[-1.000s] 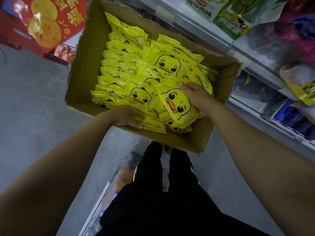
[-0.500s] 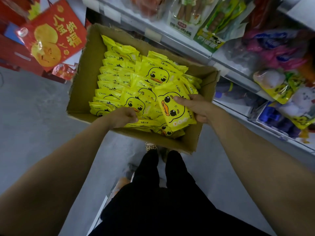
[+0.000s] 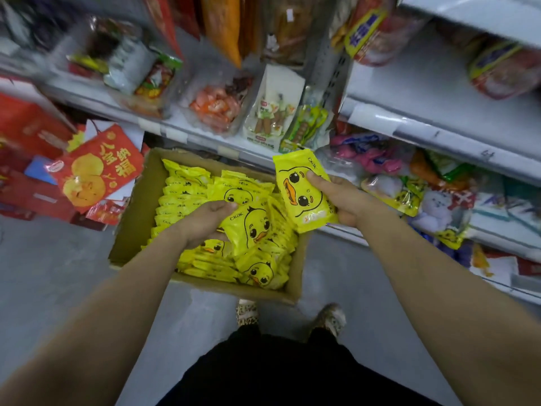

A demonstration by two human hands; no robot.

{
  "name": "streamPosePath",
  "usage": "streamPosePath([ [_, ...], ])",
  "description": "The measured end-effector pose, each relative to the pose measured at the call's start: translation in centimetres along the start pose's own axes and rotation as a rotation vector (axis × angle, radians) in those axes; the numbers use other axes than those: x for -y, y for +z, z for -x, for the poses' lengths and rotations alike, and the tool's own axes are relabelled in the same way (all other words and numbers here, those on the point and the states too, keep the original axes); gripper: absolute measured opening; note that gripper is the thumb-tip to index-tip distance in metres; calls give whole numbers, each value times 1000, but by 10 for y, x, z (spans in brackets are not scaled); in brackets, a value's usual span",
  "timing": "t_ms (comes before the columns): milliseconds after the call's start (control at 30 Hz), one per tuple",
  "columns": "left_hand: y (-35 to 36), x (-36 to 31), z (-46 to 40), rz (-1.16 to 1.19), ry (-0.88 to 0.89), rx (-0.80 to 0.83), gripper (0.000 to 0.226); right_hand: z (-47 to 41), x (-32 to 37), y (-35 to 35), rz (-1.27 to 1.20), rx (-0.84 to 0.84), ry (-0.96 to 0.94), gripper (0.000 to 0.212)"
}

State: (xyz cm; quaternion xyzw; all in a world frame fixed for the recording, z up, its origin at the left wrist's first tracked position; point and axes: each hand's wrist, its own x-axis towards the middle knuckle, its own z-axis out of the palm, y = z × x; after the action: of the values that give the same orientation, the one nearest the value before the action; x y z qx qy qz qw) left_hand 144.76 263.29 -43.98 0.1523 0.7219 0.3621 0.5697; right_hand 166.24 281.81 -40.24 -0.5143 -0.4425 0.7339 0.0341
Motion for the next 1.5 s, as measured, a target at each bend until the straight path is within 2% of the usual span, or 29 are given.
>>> streamPosePath([
  [167,50,-53,17,128,123,14,52,35,44,-42,-9,11,-111,44],
  [267,83,-89,25,150,217,59,59,65,79,-83,-15,16,-208,40],
  [367,122,-133,46,180,335,158,24,99,113,-129,-29,44,-318,39],
  [500,174,-188,72,213,476,257,16,144,149,-198,-19,134,-403,43],
  [667,238,-245,92,231,560,318,31,189,171,-269,40,162,-377,41],
  [767,270,-272,99,216,586,320,73,205,183,-298,97,133,-379,44],
  [867,296,-300,111,78,561,339,73,213,197,-318,131,85,-388,59],
  [967,317,-330,123,-126,582,374,46,215,212,-329,119,53,-411,66],
  [1100,326,-371,131,-368,623,255,26,209,239,-338,113,43,-466,66],
  [1167,320,-391,126,-416,636,221,28,206,255,-345,128,3,-482,62],
  [1233,310,-412,114,-432,623,205,35,202,273,-354,129,-72,-474,49],
  [1333,295,-437,96,-486,597,249,43,198,301,-369,193,-201,-436,40],
  [1433,283,-457,78,-577,597,321,57,194,328,-374,425,-304,-462,32],
  [1500,277,-468,64,-681,632,307,66,184,344,-374,635,-365,-529,24],
])
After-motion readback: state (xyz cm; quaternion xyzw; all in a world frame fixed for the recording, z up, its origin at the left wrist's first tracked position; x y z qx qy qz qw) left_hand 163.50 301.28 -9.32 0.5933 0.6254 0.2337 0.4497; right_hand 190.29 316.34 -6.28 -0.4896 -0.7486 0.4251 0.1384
